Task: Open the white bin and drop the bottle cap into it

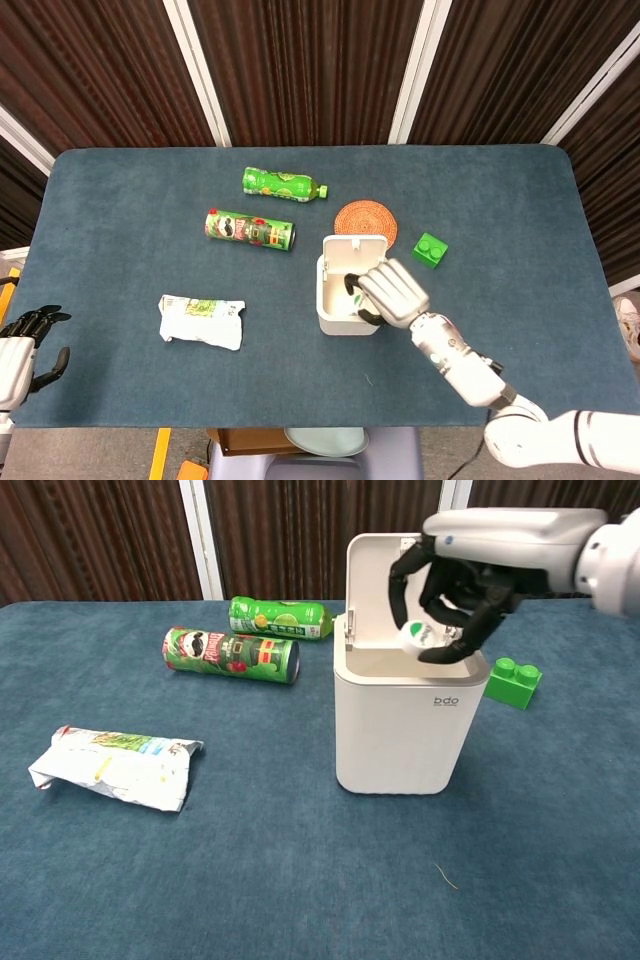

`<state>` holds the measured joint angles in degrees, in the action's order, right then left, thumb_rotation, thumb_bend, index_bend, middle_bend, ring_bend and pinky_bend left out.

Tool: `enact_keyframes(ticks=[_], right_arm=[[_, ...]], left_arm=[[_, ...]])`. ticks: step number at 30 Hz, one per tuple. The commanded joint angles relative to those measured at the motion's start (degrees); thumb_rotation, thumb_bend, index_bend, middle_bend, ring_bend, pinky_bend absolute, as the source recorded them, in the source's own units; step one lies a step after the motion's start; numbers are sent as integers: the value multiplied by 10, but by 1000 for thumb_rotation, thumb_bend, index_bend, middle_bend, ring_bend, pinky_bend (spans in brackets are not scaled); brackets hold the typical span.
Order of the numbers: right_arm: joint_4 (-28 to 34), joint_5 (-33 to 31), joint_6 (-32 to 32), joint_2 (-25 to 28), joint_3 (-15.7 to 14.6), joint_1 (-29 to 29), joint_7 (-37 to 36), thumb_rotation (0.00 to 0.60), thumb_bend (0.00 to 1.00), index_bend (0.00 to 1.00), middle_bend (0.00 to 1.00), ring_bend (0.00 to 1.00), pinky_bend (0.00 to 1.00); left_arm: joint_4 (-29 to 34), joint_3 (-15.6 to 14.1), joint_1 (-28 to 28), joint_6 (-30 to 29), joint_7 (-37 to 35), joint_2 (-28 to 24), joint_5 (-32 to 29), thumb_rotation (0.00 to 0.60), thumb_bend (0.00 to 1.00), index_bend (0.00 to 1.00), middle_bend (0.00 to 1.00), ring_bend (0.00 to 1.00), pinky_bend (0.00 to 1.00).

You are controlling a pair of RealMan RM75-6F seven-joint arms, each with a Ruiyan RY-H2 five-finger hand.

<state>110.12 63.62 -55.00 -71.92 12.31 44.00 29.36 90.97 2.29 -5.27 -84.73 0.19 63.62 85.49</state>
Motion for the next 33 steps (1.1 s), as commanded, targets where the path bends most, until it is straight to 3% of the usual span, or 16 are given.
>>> enact_keyframes(ticks=[1, 6, 10, 14, 17, 21, 24, 26, 29, 33], right_arm=[[-22, -16, -5, -26, 9, 13, 8, 600, 362, 713, 923, 903, 1000], [-39, -22, -18, -45, 4, 20, 16, 600, 356, 651, 923, 902, 1000], [-35, -19, -30, -42, -5, 15, 20, 600, 222, 463, 923, 902, 1000], [-25, 3, -48, -27, -14, 2, 8, 600, 165, 246, 923, 899, 1000], [-18, 40, -85, -17, -18, -20, -12, 600, 159, 195, 923, 893, 1000], [-10, 123, -177, -6, -30, -69, -45, 600, 159, 253, 923, 883, 1000], [-1, 181, -253, 21, -51, -120, -54, 600, 159, 363, 923, 862, 1000], [10, 202, -296, 51, -71, -159, -49, 600, 159, 454, 923, 826, 990], [20, 220, -352, 91, -101, -218, -58, 600, 159, 505, 907, 776, 957], [-28, 243, -418, 106, -128, -286, -111, 600, 159, 557, 812, 697, 883]], left_arm=[[0, 0, 0, 0, -1, 0, 1, 600, 445, 292, 208, 216, 343], [0, 0, 0, 1, -4, -1, -1, 600, 446, 292, 208, 216, 344], [-1, 0, 0, 2, -4, -1, -2, 600, 446, 292, 208, 221, 344], [-1, 0, -1, 2, -1, 0, -1, 600, 445, 292, 208, 224, 343], [-1, -1, -1, 4, 2, 0, 0, 600, 446, 293, 207, 224, 344], [0, -1, -2, 4, 4, 1, 0, 600, 446, 292, 208, 224, 344], [1, -1, -2, 3, 6, 2, 1, 600, 446, 293, 208, 224, 343], [1, -2, -2, 3, 8, 2, 2, 600, 445, 292, 208, 224, 343], [3, -3, -2, 4, 13, 3, 4, 600, 446, 292, 208, 224, 344], [4, -4, -3, 6, 26, 6, 3, 600, 445, 293, 209, 224, 344]])
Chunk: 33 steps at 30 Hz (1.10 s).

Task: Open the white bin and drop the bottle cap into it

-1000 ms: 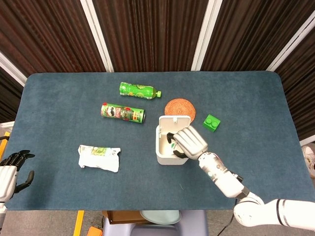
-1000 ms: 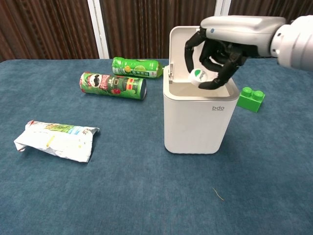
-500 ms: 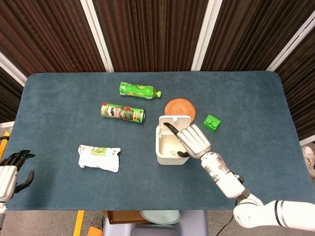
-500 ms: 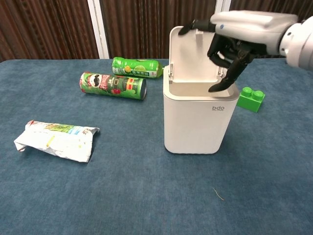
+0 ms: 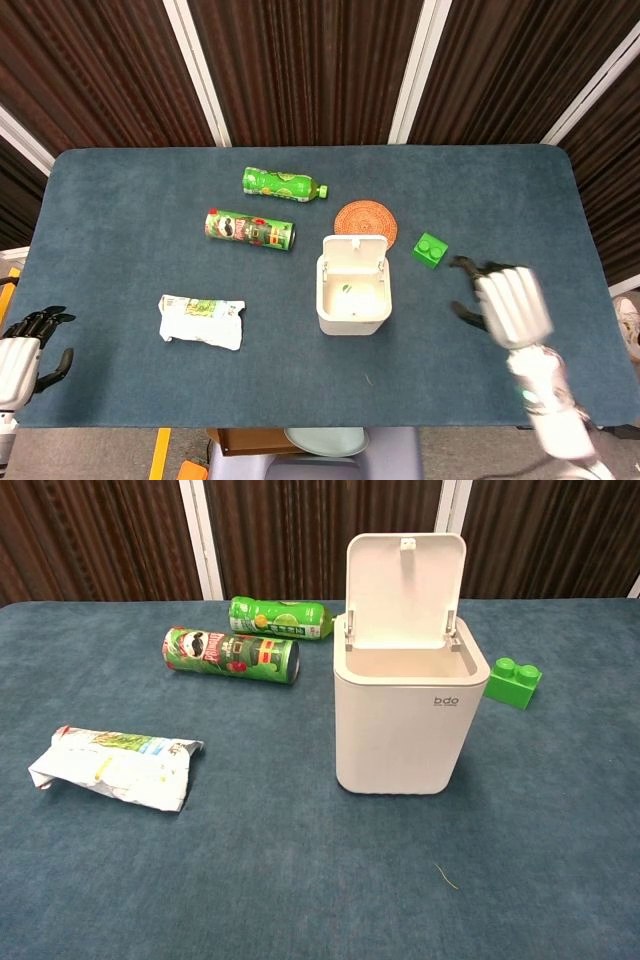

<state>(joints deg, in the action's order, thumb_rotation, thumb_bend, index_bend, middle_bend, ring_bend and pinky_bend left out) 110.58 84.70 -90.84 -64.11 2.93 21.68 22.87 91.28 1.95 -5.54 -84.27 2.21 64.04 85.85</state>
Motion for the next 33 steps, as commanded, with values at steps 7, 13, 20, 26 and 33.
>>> enact_keyframes(ticks=[7, 13, 20, 26, 33], right_arm=[[-198, -3, -101, -48, -24, -128, -131, 600, 159, 544, 606, 520, 689], [-240, -30, -46, -65, -11, -125, -161, 600, 159, 464, 459, 356, 544], [-241, -27, -22, -68, -7, -126, -139, 600, 159, 409, 393, 282, 454], [-243, -20, -23, -71, 3, -131, -143, 600, 159, 406, 392, 281, 452], [-228, -29, 35, -56, -3, -125, -143, 600, 159, 390, 385, 279, 452]], left_arm=[[2, -1, -3, 6, 26, 7, -4, 600, 446, 293, 209, 224, 344], [-5, 1, -6, 10, 33, 14, -6, 600, 445, 293, 211, 224, 344], [-11, 0, -9, 11, 36, 19, -3, 600, 446, 291, 212, 224, 344], [-17, 1, -9, 9, 30, 22, -2, 600, 446, 290, 212, 224, 343], [-16, 2, -9, 11, 23, 18, -7, 600, 446, 290, 211, 224, 344]])
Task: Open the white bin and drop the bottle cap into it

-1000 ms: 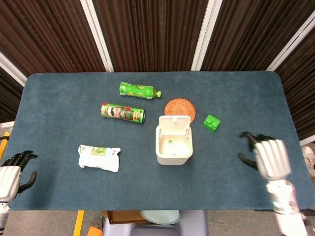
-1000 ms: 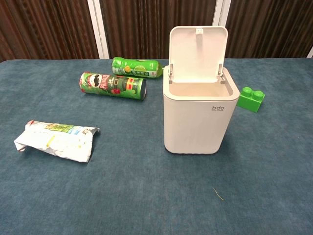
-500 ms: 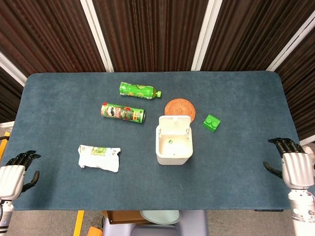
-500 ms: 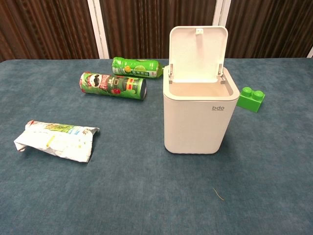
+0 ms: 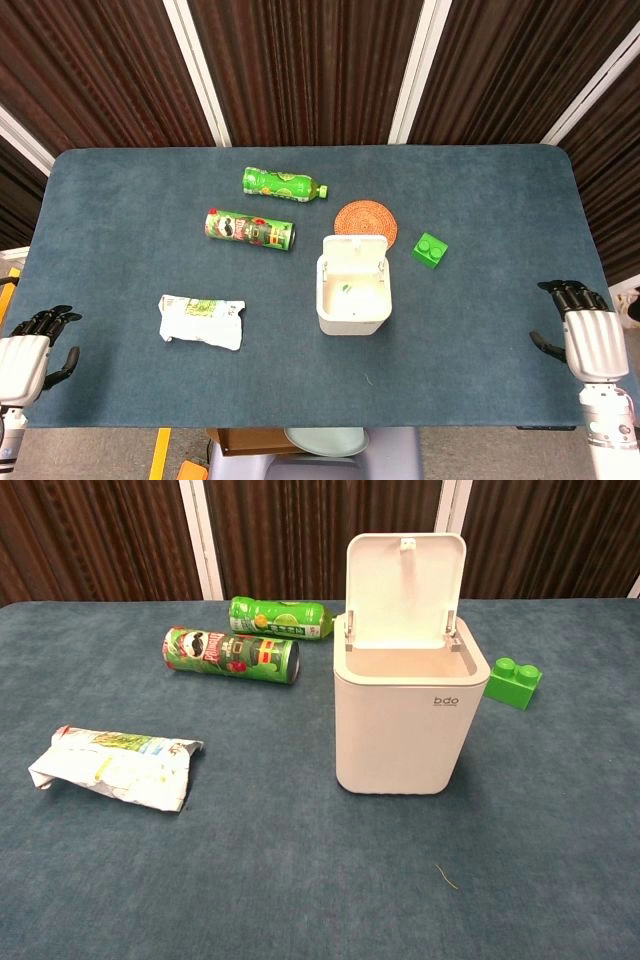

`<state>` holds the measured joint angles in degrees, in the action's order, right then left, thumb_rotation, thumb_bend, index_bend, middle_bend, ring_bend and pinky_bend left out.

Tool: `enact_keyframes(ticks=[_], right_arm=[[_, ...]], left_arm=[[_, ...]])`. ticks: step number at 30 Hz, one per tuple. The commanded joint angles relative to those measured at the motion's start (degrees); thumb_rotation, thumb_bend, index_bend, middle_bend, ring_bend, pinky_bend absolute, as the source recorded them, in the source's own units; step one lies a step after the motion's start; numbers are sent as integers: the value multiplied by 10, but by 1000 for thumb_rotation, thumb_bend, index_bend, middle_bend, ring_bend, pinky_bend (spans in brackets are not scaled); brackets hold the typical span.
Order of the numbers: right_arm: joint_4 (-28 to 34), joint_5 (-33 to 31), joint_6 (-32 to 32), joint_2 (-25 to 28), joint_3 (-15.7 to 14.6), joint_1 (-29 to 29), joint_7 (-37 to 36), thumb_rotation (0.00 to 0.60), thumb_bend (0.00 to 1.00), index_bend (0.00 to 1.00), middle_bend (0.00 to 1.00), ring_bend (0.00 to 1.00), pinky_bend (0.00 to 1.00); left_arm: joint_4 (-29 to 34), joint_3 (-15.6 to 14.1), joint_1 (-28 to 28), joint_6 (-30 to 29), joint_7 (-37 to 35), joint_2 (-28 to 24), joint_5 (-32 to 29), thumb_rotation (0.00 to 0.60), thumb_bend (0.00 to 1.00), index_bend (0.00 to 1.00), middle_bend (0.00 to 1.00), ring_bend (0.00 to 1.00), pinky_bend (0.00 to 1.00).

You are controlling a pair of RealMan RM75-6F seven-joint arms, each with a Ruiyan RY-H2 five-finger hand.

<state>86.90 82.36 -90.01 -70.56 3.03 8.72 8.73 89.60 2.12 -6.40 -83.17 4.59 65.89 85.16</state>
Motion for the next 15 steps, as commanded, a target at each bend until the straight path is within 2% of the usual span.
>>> enact_keyframes(ticks=[1, 15], right_arm=[[10, -6, 33, 11, -4, 6, -3, 600, 159, 388, 383, 278, 452], [3, -9, 63, 8, 2, 8, -7, 600, 159, 366, 357, 257, 429]], left_arm=[[0, 0, 0, 0, -1, 0, 0, 600, 446, 290, 211, 224, 344], [-1, -2, -5, 9, 4, 2, -1, 600, 445, 292, 212, 224, 344]])
